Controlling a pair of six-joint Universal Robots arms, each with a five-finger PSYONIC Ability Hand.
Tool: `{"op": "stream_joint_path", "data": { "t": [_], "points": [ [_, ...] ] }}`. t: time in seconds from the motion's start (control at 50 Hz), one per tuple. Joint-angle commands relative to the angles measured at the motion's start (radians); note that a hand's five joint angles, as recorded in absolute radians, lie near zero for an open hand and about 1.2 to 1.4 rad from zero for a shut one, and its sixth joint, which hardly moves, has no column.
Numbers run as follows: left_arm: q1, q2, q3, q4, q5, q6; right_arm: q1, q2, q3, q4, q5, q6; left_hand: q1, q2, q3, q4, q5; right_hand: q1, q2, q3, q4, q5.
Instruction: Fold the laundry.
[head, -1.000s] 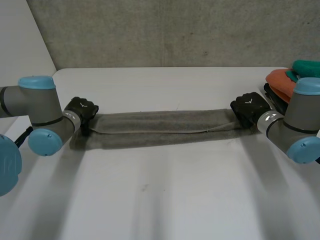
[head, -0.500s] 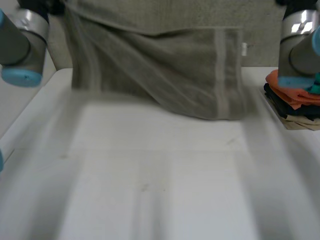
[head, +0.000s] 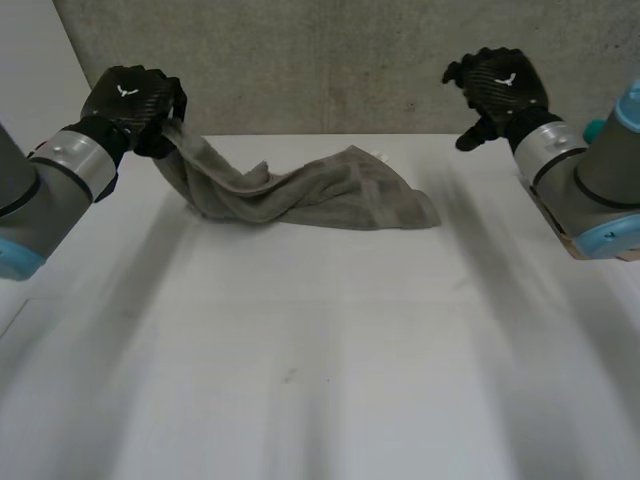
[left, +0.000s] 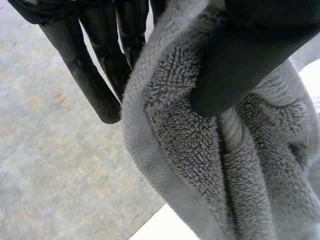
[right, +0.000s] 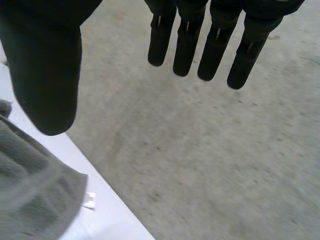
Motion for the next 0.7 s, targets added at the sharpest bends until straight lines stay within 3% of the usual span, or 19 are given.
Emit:
{"op": "stream_joint_path", "data": {
  "t": [0.02,0.2,0.44,0.48,0.56,0.62,0.64,0.7],
  "points": [
    [-0.003,0.215,-0.138,-0.055,0.022,0.018,0.071,0.081,-0.169,0.067,-0.094,-0.004,0.229,0.178,0.184,0.175,0.202,-0.045,-0.037,-0.046,-0.046,-0.019],
    [-0.006,0.512,-0.277,-0.135,0.104,0.026,0.199,0.249,-0.387,0.224,-0.228,-0.002,0.229,0.178,0.184,0.175,0.202,-0.05,-0.043,-0.052,-0.052,-0.025],
    [-0.007,0.769,-0.379,-0.201,0.209,0.012,0.367,0.423,-0.437,0.245,-0.245,-0.056,0.229,0.178,0.184,0.175,0.202,-0.039,-0.031,-0.04,-0.04,-0.014],
    [-0.001,0.779,-0.385,-0.202,0.215,0.011,0.378,0.443,-0.445,0.247,-0.242,-0.078,0.232,0.181,0.187,0.178,0.205,0.093,0.1,0.091,0.091,0.118],
    [0.048,0.775,-0.388,-0.201,0.221,0.009,0.387,0.472,-0.488,0.25,-0.231,-0.11,0.232,0.181,0.187,0.178,0.205,0.897,0.905,0.895,0.895,0.922],
    [0.074,0.763,-0.384,-0.193,0.217,0.009,0.384,0.478,-0.591,0.206,-0.121,-0.128,0.232,0.181,0.187,0.178,0.205,0.898,0.906,0.897,0.897,0.923],
    [0.091,0.749,-0.376,-0.193,0.215,0.012,0.378,0.477,-0.664,0.148,0.004,-0.131,0.232,0.181,0.187,0.178,0.205,0.898,0.906,0.897,0.897,0.923],
    [0.115,0.723,-0.354,-0.19,0.209,0.009,0.362,0.466,-0.755,0.036,0.204,-0.137,0.232,0.181,0.187,0.178,0.205,0.898,0.906,0.897,0.897,0.923]
  ]
}}
